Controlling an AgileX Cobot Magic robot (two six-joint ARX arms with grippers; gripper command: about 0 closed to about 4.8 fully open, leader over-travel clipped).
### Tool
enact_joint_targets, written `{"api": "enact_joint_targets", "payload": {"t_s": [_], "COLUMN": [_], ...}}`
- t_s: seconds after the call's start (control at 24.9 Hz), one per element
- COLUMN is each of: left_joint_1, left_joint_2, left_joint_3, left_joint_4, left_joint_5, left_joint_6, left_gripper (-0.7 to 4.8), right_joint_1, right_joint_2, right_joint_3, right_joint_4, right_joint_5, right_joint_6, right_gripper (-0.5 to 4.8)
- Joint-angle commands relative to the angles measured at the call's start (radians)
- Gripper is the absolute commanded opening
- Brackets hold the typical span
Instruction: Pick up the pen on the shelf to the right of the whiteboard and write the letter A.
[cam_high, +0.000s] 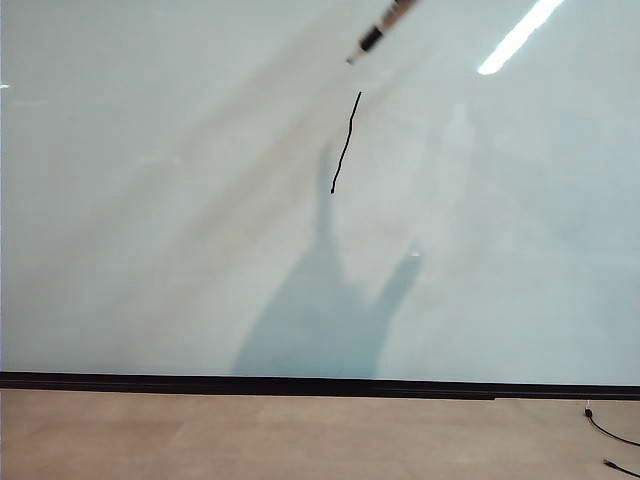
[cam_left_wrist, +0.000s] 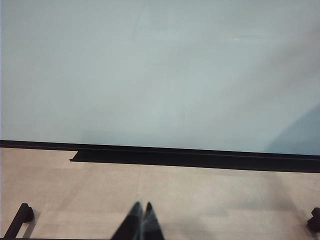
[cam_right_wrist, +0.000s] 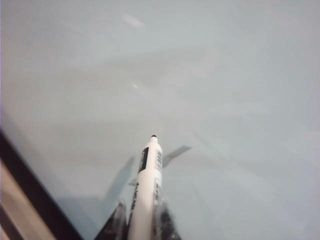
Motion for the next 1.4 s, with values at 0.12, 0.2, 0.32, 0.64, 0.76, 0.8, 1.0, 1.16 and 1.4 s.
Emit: {"api": "enact_joint_targets", "payload": {"t_s": [0.12,0.2,0.32,0.64,0.76,0.8,1.0,1.16,1.4], "left_joint_1": [0.000,0.000,0.000,0.000,0.000,0.000,0.000,0.000,0.000], "left_joint_2": [0.001,0.001,0.001,0.001,0.001,0.001,0.001,0.001,0.001], "left_joint_3": [0.002,0.002,0.002,0.002,0.002,0.002,0.002,0.002,0.002], "left_joint_4": [0.008,0.008,0.008,0.008,0.008,0.008,0.008,0.008,0.008], "left_joint_5": [0.000,0.000,0.000,0.000,0.000,0.000,0.000,0.000,0.000], "left_joint_6": [0.004,0.004,0.004,0.004,0.004,0.004,0.004,0.004,0.004], "left_gripper": [-0.04,-0.05,-0.04,-0.04,-0.05,-0.04,-0.04,-0.05,-0.04], "right_joint_1": [0.041,0.054,0.063,0.058,0.034,0.029,-0.033,-0.041,-0.052], "right_joint_2": [-0.089,-0.105,-0.108,-0.021,0.039,0.053,0.148,0.173,0.188], "right_joint_3": [-0.115,-0.180,-0.266,-0.316,-0.316,-0.316,-0.316,-0.316,-0.315], "right_joint_4": [0.067,0.166,0.323,0.557,0.634,0.648,0.761,0.786,0.808], "right_joint_5": [0.075,0.097,0.134,0.150,0.130,0.130,0.026,0.015,0.006], "right_joint_6": [0.107,0.172,0.259,0.383,0.463,0.477,0.529,0.531,0.534], "right_gripper": [-0.09,-0.09,-0.09,-0.09,-0.09,-0.09,-0.09,-0.09,-0.09]}}
